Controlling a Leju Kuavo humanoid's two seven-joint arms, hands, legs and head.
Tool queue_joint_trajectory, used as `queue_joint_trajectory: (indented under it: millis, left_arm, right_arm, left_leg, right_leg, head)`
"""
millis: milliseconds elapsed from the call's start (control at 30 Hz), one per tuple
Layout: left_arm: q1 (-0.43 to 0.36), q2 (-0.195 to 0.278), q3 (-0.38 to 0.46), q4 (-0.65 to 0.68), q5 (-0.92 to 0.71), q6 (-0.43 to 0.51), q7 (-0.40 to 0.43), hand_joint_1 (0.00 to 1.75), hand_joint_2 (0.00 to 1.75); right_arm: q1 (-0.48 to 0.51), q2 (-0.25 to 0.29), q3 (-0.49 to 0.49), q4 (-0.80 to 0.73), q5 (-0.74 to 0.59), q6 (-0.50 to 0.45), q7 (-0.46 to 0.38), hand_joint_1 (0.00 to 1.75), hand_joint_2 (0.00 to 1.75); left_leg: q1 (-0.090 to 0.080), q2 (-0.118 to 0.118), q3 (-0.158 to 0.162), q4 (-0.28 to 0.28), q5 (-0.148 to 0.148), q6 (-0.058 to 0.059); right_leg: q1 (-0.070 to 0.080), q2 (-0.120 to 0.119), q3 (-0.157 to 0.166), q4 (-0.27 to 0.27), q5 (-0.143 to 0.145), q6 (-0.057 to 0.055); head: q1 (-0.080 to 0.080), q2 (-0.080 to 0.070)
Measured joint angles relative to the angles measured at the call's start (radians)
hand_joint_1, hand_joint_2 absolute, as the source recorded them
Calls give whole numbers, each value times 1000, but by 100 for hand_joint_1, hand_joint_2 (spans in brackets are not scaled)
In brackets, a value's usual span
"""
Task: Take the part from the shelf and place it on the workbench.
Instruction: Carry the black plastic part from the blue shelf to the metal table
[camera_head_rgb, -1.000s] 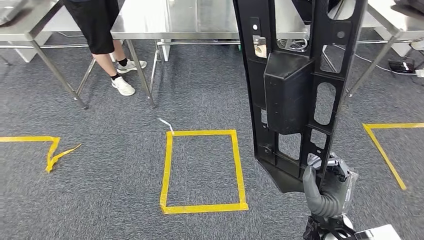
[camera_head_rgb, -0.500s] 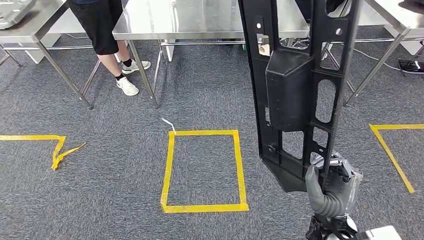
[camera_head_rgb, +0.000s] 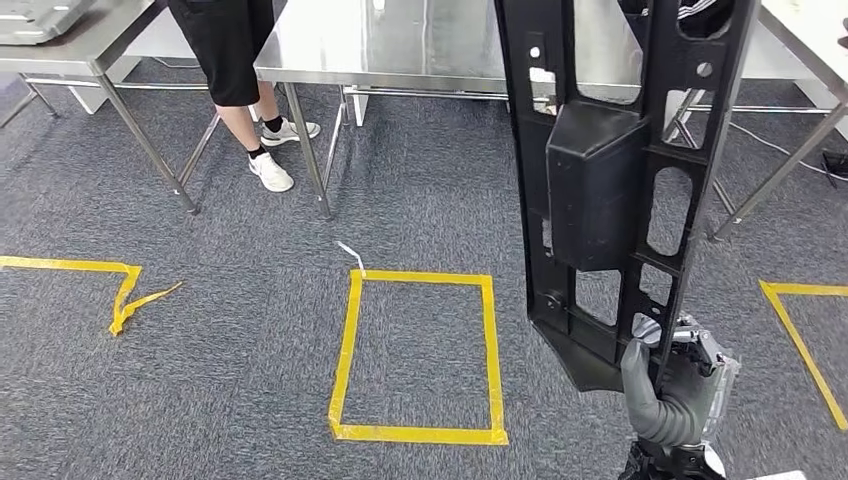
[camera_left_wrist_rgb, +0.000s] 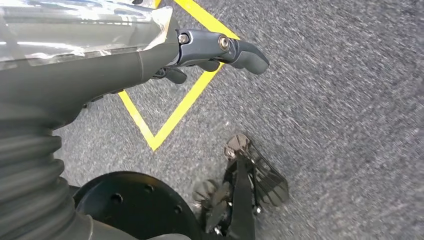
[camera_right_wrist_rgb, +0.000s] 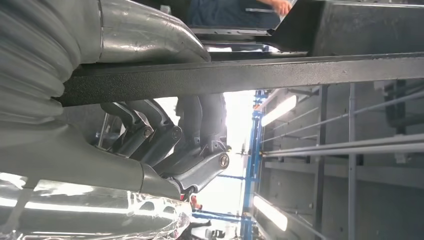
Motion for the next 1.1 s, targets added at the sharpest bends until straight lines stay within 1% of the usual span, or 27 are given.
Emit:
queue_joint_trajectory:
  millis: [33, 67, 133, 200, 233, 267, 300, 367, 400, 433, 467, 500, 567, 600, 633, 700, 733, 767, 800, 833, 900, 933, 967, 1000, 1033, 1067, 1100]
  left_arm:
    - [0, 0, 0, 0, 0, -1, 0, 0, 175]
    - [0, 0, 0, 0, 0, -2, 0, 0, 175]
    - [-2, -1, -1, -1, 0, -2, -1, 0, 175]
    - [-5, -3, -2, -1, 0, -3, -1, 0, 175]
    - [-7, -4, -3, -1, 0, -3, -1, 0, 175]
    - [-9, -4, -4, -1, 0, -3, -1, 0, 175]
    - [-9, -4, -4, -1, 0, -3, 0, 0, 175]
    - [-7, -4, -5, -1, 0, -2, 3, 0, 175]
    - [-7, -4, -6, -1, 0, -2, 5, 0, 175]
    - [-6, -4, -6, -2, 0, -2, 7, 0, 175]
    - [-6, -4, -6, -2, 0, -2, 8, 0, 175]
    - [-5, -4, -6, -2, 0, -2, 9, 0, 175]
    - [-4, -3, -6, -2, 0, -2, 10, 0, 175]
    - [-4, -3, -6, -2, 1, -3, 10, 0, 175]
    - [-3, -3, -6, -3, 1, -4, 9, 0, 175]
    - [-3, -4, -7, -3, 2, -8, 9, 0, 175]
    - [-2, -4, -7, -3, 2, -10, 9, 0, 175]
    - [-3, -4, -7, -4, 1, -12, 9, 0, 175]
    - [-3, -4, -8, -4, 1, -14, 9, 0, 175]
    - [-3, -4, -8, -5, 2, -15, 9, 0, 175]
    - [-3, -4, -8, -5, 3, -17, 9, 0, 175]
    - [-2, -4, -8, -6, 5, -18, 8, 0, 175]
    - [-1, -4, -7, -6, 7, -19, 8, 0, 175]
    - [0, -4, -7, -7, 9, -19, 7, 0, 175]
    - [1, -4, -7, -7, 11, -19, 6, 0, 175]
    - [2, -4, -7, -8, 13, -19, 4, 0, 175]
    - [2, -4, -7, -8, 14, -18, 2, 0, 175]
  right_arm:
    - [1, 0, -1, 0, 0, 0, 0, 175, 175]
    - [3, 1, -2, 0, 1, 0, 0, 175, 175]
    - [6, 3, -3, -5, 2, 1, 0, 175, 175]
    - [6, 5, -3, -12, 2, 1, 0, 175, 175]
    - [5, 7, -4, -15, 3, 1, 0, 175, 175]
    - [5, 9, -4, -17, 4, 1, 0, 175, 175]
    - [6, 11, -5, -19, 7, 1, 0, 175, 175]
    - [7, 14, -7, -20, 13, 2, 1, 175, 175]
    - [8, 16, -8, -21, 16, 4, 1, 175, 175]
    - [8, 16, -8, -22, 19, 6, 2, 175, 175]
    - [8, 17, -9, -23, 20, 8, 2, 175, 175]
    - [8, 18, -9, -23, 22, 9, 3, 175, 175]
    - [8, 20, -10, -25, 23, 10, 4, 175, 175]
    - [8, 21, -10, -27, 24, 11, 4, 175, 175]
    - [9, 22, -11, -29, 27, 11, 5, 175, 175]
    - [10, 23, -12, -38, 33, 10, 7, 175, 175]
    - [10, 23, -12, -42, 35, 9, 7, 175, 175]
    - [10, 23, -12, -44, 36, 8, 8, 175, 175]
    - [11, 23, -12, -45, 37, 7, 9, 175, 175]
    - [12, 23, -11, -46, 37, 7, 9, 175, 175]
    - [16, 23, -11, -47, 38, 7, 10, 175, 175]
    - [18, 23, -11, -47, 38, 7, 10, 175, 175]
    - [19, 23, -11, -47, 38, 6, 10, 175, 175]
    - [20, 23, -11, -47, 39, 6, 11, 175, 175]
    - [21, 23, -11, -46, 39, 6, 12, 175, 175]
    - [22, 23, -11, -45, 39, 5, 13, 175, 175]
    - [23, 23, -11, -43, 41, 4, 15, 175, 175]
  left_leg:
    - [0, -1, 12, 0, -10, -5]
    - [0, -2, 19, 0, -19, -12]
    - [0, -2, 29, 1, -27, -24]
    - [1, 2, 8, 46, -11, -33]
    - [2, 6, -25, 99, 6, -38]
    - [3, 11, -74, 170, 16, -43]
    - [3, 15, -128, 239, 13, -47]
    - [5, 18, -226, 326, -41, -54]
    - [5, 18, -259, 333, -72, -55]
    - [5, 18, -280, 315, -88, -54]
    - [5, 19, -289, 276, -77, -52]
    - [4, 21, -289, 221, -30, -47]
    - [-1, 25, -278, 110, 96, -35]
    - [-4, 26, -271, 74, 138, -30]
    - [-6, 24, -266, 54, 152, -25]
    - [-6, 19, -234, 37, 147, -16]
    - [-4, 17, -214, 31, 144, -13]
    - [-4, 17, -190, 29, 140, -8]
    - [-4, 15, -172, 27, 131, -4]
    - [-4, 13, -155, 27, 116, 0]
    - [-7, 5, -120, 27, 83, 8]
    - [-8, 1, -98, 27, 65, 9]
    - [-9, -3, -75, 26, 46, 9]
    - [-10, -6, -50, 26, 26, 9]
    - [-11, -8, -31, 26, 6, 7]
    - [-12, -10, -12, 27, -13, 4]
    - [-12, -11, -2, 25, -29, -1]
  right_leg:
    - [1, -1, 14, -54, 22, -2]
    - [5, -1, 25, -84, 35, -10]
    - [12, -3, 31, -97, 27, -38]
    - [7, -2, 50, -104, 20, -59]
    - [3, -3, 64, -110, 13, -68]
    - [0, -3, 82, -118, 6, -76]
    - [0, -4, 100, -125, -3, -82]
    - [-2, -3, 137, -135, -26, -86]
    - [-2, -1, 156, -137, -39, -85]
    - [-3, 1, 175, -138, -53, -84]
    - [-4, 2, 194, -139, -69, -83]
    - [-4, 3, 211, -140, -85, -81]
    - [-1, 4, 239, -142, -117, -74]
    - [3, 3, 254, -151, -132, -70]
    - [7, 4, 270, -151, -135, -61]
    - [13, 4, 291, -134, -122, -41]
    - [14, 4, 282, -91, -105, -33]
    - [15, 4, 256, -37, -97, -32]
    - [13, 4, 213, 27, -100, -33]
    - [14, 4, 161, 85, -117, -38]
    - [15, 4, 72, 135, -197, -53]
    - [16, 4, 42, 124, -239, -58]
    - [16, 4, 21, 95, -261, -57]
    - [15, 4, 5, 52, -246, -46]
    - [14, 4, -4, 10, -175, -25]
    - [16, 2, -8, -27, -92, -13]
    - [19, 2, -4, -55, -17, -10]
  head:
    - [-1, 0]
    - [-2, 0]
    - [-4, 0]
    - [-6, 0]
    - [-7, 0]
    - [-8, 0]
    - [-8, 0]
    - [-9, 0]
    - [-9, 0]
    - [-9, 0]
    - [-9, 0]
    - [-9, 0]
    - [-11, 0]
    - [-10, 0]
    - [-10, 0]
    - [-7, 0]
    - [-5, 0]
    - [-2, 0]
    - [0, 0]
    - [3, -1]
    - [5, 0]
    - [7, 0]
    - [7, 0]
    - [7, 0]
    - [8, 0]
    - [7, 0]
    - [7, 0]
